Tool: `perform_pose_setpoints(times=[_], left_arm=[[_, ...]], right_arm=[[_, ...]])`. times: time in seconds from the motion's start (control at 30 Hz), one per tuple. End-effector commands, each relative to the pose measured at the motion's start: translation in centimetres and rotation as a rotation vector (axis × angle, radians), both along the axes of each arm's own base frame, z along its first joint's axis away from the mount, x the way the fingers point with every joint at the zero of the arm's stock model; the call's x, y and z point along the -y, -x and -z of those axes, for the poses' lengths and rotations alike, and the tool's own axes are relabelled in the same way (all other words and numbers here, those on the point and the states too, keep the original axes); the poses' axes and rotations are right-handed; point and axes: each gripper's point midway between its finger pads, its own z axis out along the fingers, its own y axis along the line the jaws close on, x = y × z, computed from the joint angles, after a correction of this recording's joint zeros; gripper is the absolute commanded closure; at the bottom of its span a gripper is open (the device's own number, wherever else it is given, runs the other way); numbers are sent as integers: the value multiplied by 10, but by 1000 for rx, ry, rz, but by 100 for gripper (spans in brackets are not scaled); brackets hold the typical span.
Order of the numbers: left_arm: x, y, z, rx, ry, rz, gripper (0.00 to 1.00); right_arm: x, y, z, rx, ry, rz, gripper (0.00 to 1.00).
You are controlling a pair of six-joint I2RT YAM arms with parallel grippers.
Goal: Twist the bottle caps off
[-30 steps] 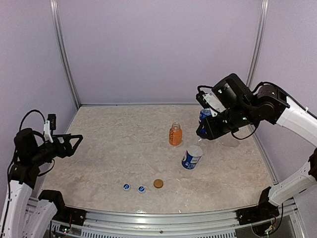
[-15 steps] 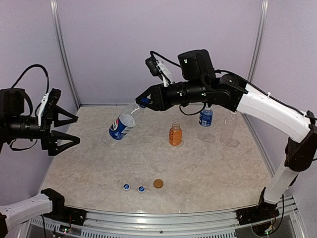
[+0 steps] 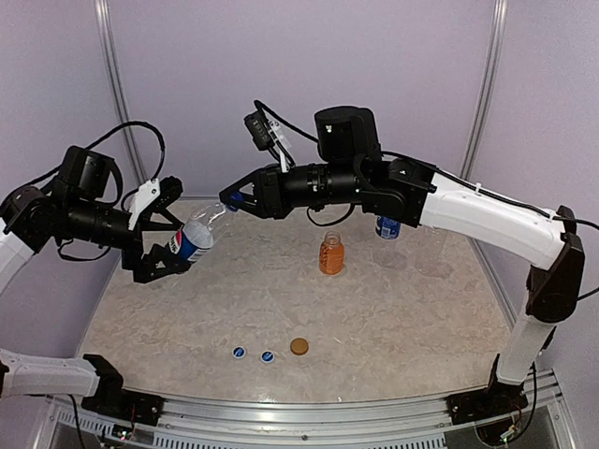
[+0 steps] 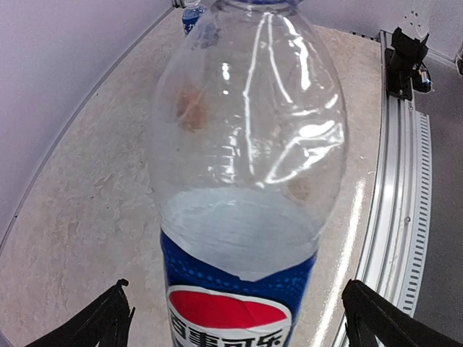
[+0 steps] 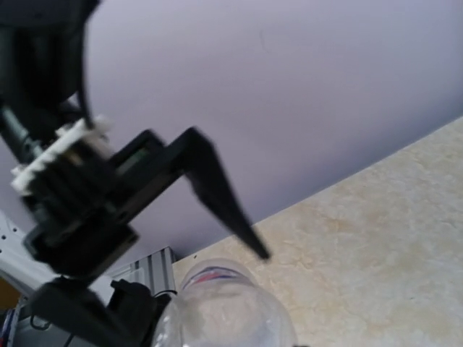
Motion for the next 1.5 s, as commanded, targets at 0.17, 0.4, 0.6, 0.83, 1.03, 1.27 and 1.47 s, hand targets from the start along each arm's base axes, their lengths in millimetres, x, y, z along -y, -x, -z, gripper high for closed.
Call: perform_pose_setpoints(times=[0.17,0.4,0.6,0.83,1.03,1.27,1.47], left_arm=[[3,-16,5,69,-54,1,12],[10,0,7,18,-59,74,17],[14,3,6,5,-42,84,27],[13,-4,-6,51,-16,50,47],[6,-20,-9,150,-51,-14,58],[-8,-52,-10,443,-211,-77,63],[-26,-107,-30,895,-386,-278,64]], right_arm=[[7,19,-20,31,-98,-45,100],[13,21,-32,54,-137,-41,100],[13,20,-30,47,-131,-35,100],[9,12,-17,18,-100,2,100],[7,11,-14,2,-91,-5,49],[37,-10,-22,-91,-161,47,4],[39,-25,-3,-155,-144,90,8]])
